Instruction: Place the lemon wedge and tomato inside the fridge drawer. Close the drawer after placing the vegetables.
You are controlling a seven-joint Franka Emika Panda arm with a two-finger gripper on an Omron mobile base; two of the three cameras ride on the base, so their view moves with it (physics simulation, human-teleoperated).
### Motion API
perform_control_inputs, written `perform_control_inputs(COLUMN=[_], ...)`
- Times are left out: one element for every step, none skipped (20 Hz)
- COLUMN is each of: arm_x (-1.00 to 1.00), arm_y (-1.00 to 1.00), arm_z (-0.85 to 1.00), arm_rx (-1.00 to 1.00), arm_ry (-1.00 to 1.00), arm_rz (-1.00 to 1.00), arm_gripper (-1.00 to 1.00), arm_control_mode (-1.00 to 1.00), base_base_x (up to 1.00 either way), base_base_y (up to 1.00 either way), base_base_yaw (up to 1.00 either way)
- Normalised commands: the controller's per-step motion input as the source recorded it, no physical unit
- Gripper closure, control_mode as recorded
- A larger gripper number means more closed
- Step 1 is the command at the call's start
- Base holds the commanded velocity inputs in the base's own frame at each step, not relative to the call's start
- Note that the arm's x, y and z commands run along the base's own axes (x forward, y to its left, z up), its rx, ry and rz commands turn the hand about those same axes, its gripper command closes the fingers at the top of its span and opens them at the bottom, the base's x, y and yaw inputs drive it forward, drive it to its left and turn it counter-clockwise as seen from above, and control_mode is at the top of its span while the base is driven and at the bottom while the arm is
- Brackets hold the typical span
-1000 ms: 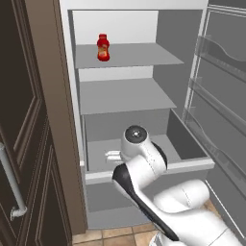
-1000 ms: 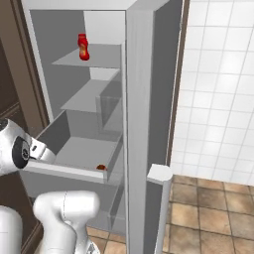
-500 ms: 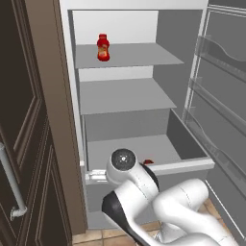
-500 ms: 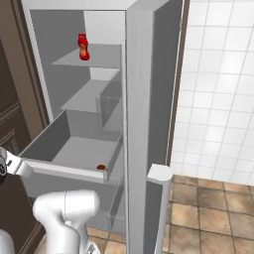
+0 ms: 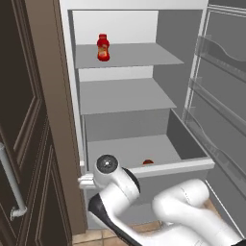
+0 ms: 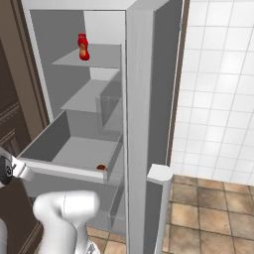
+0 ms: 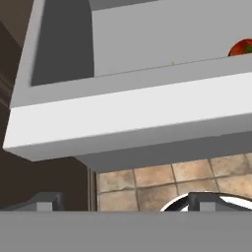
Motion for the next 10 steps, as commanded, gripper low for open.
perform_control_inputs(arm_x=[0.56, 0.57, 0.61, 0.66, 0.70, 0.77, 0.80, 0.83, 0.90, 0.94], arm_y=[0.26, 0.17, 0.16, 0.17, 0.13, 0.04, 0.00, 0.00, 0.00, 0.00], arm_z=[-0.56, -0.54, -0.51, -0.51, -0.51, -0.51, -0.50, -0.43, -0.39, -0.35], arm_rx=[0.00, 0.00, 0.00, 0.00, 0.00, 0.00, 0.00, 0.00, 0.00, 0.00], arm_ry=[0.01, 0.00, 0.00, 0.00, 0.00, 0.00, 0.00, 0.00, 0.00, 0.00], arm_rz=[0.00, 0.00, 0.00, 0.00, 0.00, 0.00, 0.00, 0.00, 0.00, 0.00], arm_gripper=[-1.00, -1.00, -1.00, -1.00, -1.00, -1.00, -1.00, -1.00, -1.00, -1.00], arm_control_mode=[-1.00, -1.00, -1.00, -1.00, -1.00, -1.00, -1.00, -1.00, -1.00, -1.00], base_base_x=[0.00, 0.00, 0.00, 0.00, 0.00, 0.00, 0.00, 0.00, 0.00, 0.00], base_base_y=[0.00, 0.00, 0.00, 0.00, 0.00, 0.00, 0.00, 0.00, 0.00, 0.00], base_base_yaw=[0.00, 0.00, 0.00, 0.00, 0.00, 0.00, 0.00, 0.00, 0.00, 0.00])
